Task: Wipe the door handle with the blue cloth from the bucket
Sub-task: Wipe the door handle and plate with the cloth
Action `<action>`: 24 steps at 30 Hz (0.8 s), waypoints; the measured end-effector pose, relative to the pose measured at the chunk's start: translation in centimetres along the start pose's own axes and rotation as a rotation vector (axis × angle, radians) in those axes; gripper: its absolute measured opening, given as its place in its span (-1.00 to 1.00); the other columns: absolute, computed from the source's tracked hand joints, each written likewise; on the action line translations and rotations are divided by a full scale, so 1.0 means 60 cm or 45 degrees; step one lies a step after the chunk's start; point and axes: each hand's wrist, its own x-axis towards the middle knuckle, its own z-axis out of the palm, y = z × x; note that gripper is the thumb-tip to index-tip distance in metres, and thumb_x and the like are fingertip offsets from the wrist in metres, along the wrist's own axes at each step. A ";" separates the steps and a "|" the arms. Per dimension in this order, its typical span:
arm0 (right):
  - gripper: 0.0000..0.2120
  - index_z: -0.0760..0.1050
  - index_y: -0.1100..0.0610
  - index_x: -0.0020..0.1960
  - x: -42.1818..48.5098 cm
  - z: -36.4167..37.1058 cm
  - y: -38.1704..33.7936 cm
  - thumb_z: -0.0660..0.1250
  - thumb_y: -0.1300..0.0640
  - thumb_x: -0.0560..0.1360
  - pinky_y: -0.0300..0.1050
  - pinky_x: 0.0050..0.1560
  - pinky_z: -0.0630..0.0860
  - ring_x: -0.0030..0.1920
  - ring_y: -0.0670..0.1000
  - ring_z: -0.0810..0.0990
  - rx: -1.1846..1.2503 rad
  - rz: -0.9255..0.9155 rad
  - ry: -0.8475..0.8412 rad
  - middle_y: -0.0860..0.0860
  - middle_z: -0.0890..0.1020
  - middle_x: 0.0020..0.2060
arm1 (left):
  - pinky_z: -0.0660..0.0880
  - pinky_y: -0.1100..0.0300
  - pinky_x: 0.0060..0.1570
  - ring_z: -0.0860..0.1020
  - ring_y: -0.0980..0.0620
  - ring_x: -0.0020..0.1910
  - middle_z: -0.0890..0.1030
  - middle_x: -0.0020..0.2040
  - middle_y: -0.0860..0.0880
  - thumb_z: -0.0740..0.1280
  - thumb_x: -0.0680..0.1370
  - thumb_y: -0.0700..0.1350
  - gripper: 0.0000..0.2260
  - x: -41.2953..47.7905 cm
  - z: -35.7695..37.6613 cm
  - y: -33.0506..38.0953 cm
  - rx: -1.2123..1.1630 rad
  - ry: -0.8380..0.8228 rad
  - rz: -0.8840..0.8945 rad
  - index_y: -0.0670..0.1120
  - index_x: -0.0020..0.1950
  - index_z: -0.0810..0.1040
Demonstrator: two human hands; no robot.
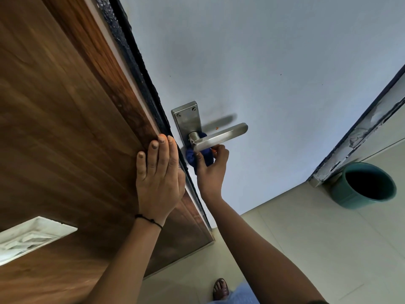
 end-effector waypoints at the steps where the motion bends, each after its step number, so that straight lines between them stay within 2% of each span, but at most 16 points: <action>1: -0.68 0.31 -0.18 -0.03 0.006 -0.006 0.002 0.37 0.17 0.47 -0.07 0.11 0.55 0.01 -0.20 0.50 -0.012 0.017 0.035 0.01 0.42 0.07 | -0.30 0.04 0.50 -0.31 -0.02 0.54 -0.33 0.56 -0.12 -0.06 0.62 -0.07 -0.44 -0.001 0.001 -0.001 0.004 0.002 -0.001 -0.19 0.56 -0.20; 4: -0.78 0.41 0.07 0.06 0.045 -0.037 0.009 0.38 0.16 0.46 0.06 0.16 0.53 0.04 0.05 0.56 -0.047 0.157 0.175 0.06 0.43 0.07 | -0.29 0.04 0.50 -0.30 -0.02 0.54 -0.32 0.56 -0.12 -0.07 0.62 -0.07 -0.44 -0.001 0.001 0.001 0.005 0.013 -0.005 -0.19 0.56 -0.20; 6: -0.74 0.42 0.14 0.11 0.071 -0.060 0.002 0.38 0.14 0.46 0.07 0.10 0.58 0.00 0.06 0.59 -0.030 0.205 0.231 0.09 0.44 0.09 | -0.28 0.03 0.51 -0.30 -0.02 0.54 -0.31 0.56 -0.12 -0.07 0.62 -0.08 -0.45 0.000 0.002 0.003 -0.002 0.022 -0.007 -0.19 0.56 -0.19; 7: -0.73 0.42 0.14 0.13 0.082 -0.070 -0.008 0.36 0.15 0.47 -0.05 0.05 0.59 -0.05 -0.02 0.59 0.000 0.192 0.245 0.10 0.45 0.12 | -0.28 0.03 0.51 -0.29 -0.02 0.54 -0.30 0.56 -0.12 -0.07 0.62 -0.08 -0.45 0.001 0.003 0.003 0.000 0.032 -0.008 -0.19 0.56 -0.18; 9: -0.72 0.41 0.14 0.19 0.097 -0.085 -0.024 0.33 0.17 0.49 -0.43 -0.15 0.50 -0.12 -0.14 0.56 0.070 0.157 0.285 0.13 0.46 0.15 | -0.27 0.03 0.51 -0.29 -0.02 0.55 -0.30 0.57 -0.12 -0.05 0.62 -0.08 -0.44 0.003 0.004 0.004 0.008 0.042 -0.019 -0.20 0.56 -0.17; 11: -0.68 0.36 0.13 0.24 0.097 -0.093 -0.031 0.29 0.20 0.51 -0.51 -0.29 0.44 -0.09 -0.06 0.54 0.184 0.122 0.330 0.14 0.46 0.13 | -0.27 0.03 0.51 -0.28 -0.03 0.55 -0.29 0.57 -0.12 -0.04 0.61 -0.08 -0.43 0.001 0.005 0.004 0.006 0.045 -0.019 -0.20 0.56 -0.16; 13: -0.65 0.34 0.15 0.26 0.081 -0.087 -0.032 0.30 0.24 0.50 -0.51 -0.28 0.44 -0.05 -0.09 0.52 0.174 0.055 0.279 0.11 0.44 0.11 | -0.27 0.02 0.51 -0.28 -0.03 0.55 -0.28 0.57 -0.12 -0.03 0.60 -0.08 -0.43 -0.001 0.005 0.004 0.010 0.043 -0.014 -0.20 0.56 -0.16; 15: -0.67 0.35 0.11 0.21 0.061 -0.066 -0.026 0.33 0.24 0.49 -0.47 -0.17 0.48 -0.07 -0.33 0.50 0.130 0.028 0.138 0.04 0.43 0.09 | -0.26 0.02 0.51 -0.27 -0.04 0.55 -0.28 0.57 -0.12 -0.05 0.61 -0.07 -0.43 0.000 0.005 0.004 0.010 0.039 -0.008 -0.20 0.56 -0.16; 17: -0.70 0.35 -0.03 0.12 0.047 -0.047 -0.021 0.35 0.22 0.48 -0.23 0.04 0.54 -0.07 -0.40 0.49 0.131 0.032 0.088 -0.01 0.42 0.04 | -0.26 0.02 0.50 -0.27 -0.04 0.55 -0.28 0.57 -0.13 -0.07 0.62 -0.07 -0.45 0.000 0.005 0.003 0.013 0.040 -0.001 -0.20 0.56 -0.16; 18: -0.71 0.36 -0.06 0.08 0.046 -0.041 -0.023 0.34 0.22 0.47 -0.14 0.09 0.53 -0.06 -0.35 0.50 0.137 0.038 0.107 -0.01 0.41 0.02 | -0.26 0.02 0.50 -0.27 -0.04 0.55 -0.28 0.57 -0.13 -0.08 0.62 -0.07 -0.46 -0.001 0.005 0.002 0.017 0.040 0.001 -0.20 0.56 -0.16; 19: -0.72 0.38 -0.02 0.07 0.050 -0.040 -0.026 0.34 0.25 0.46 -0.16 0.10 0.52 -0.07 -0.32 0.50 0.146 0.046 0.150 0.00 0.42 0.01 | -0.25 0.02 0.50 -0.26 -0.05 0.55 -0.28 0.57 -0.13 -0.08 0.63 -0.06 -0.46 -0.001 0.004 0.002 0.017 0.040 0.004 -0.20 0.56 -0.16; 21: -0.74 0.44 0.13 0.11 0.070 -0.046 -0.032 0.32 0.30 0.44 -0.36 -0.02 0.49 -0.13 -0.31 0.51 0.199 0.073 0.286 0.04 0.44 0.02 | -0.25 0.01 0.51 -0.26 -0.05 0.55 -0.27 0.57 -0.14 -0.08 0.63 -0.06 -0.46 -0.001 0.005 0.001 0.009 0.038 0.012 -0.20 0.56 -0.16; 22: -0.72 0.45 0.16 0.13 0.081 -0.049 -0.036 0.30 0.31 0.44 -0.36 -0.05 0.49 -0.14 -0.27 0.51 0.240 0.095 0.364 0.05 0.46 0.02 | -0.25 0.01 0.51 -0.26 -0.05 0.55 -0.28 0.57 -0.14 -0.09 0.63 -0.06 -0.46 -0.001 0.005 0.001 0.008 0.036 0.012 -0.20 0.56 -0.16; 24: -0.71 0.45 0.13 0.14 0.096 -0.051 -0.036 0.27 0.29 0.43 -0.12 0.02 0.52 -0.06 -0.01 0.54 0.285 0.128 0.441 0.12 0.50 0.05 | -0.26 0.01 0.51 -0.27 -0.05 0.55 -0.28 0.57 -0.14 -0.10 0.63 -0.07 -0.46 -0.001 0.004 0.002 0.009 0.032 0.007 -0.20 0.56 -0.17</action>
